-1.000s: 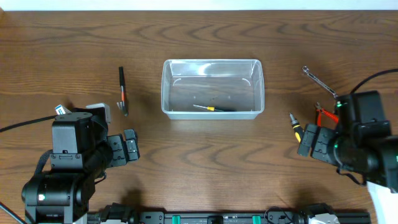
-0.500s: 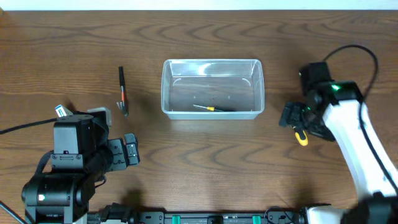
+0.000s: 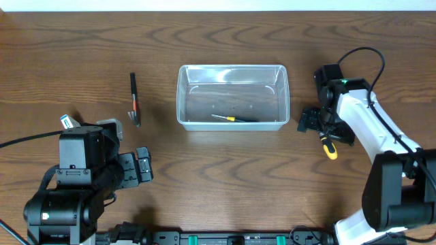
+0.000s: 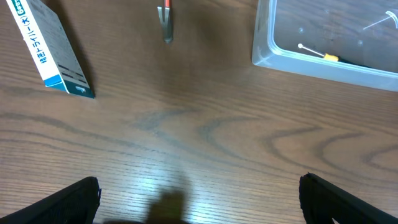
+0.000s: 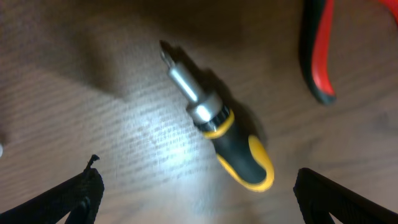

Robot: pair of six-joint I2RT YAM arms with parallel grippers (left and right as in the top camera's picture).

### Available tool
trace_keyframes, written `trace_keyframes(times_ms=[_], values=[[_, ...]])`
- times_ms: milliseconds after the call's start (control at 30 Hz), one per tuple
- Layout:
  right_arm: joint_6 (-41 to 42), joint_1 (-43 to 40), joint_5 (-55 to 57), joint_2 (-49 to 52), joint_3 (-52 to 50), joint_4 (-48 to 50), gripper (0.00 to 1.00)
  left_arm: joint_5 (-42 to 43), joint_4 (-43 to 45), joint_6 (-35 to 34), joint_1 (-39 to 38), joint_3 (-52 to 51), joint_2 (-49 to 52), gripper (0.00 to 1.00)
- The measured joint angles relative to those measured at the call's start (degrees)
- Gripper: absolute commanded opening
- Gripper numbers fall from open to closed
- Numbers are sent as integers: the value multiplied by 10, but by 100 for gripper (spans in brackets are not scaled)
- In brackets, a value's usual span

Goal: Pack container
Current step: 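Lower the right gripper and grasp the ratchet screwdriver's handle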

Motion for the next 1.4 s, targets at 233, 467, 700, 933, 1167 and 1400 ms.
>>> trace_keyframes(times_ms=[233,467,700,933,1167,1400], values=[[-119,-16,0,21,0,33,99,0,-3,0,0,0,0,98],[-191,-48,-16,37,0,44,99,0,-7,0,0,0,0,98],[-236,-53,-39,38,0,55,99,0,-7,0,0,0,0,98],[-253,-53,-43,38,-37,111,99,0,-8,0,0,0,0,98],[-259,-53,-53,37,-77,156,99,0,-9,0,0,0,0,98],[-261,-53,-62,36,-80,164,96,0,-9,0,0,0,0,98]])
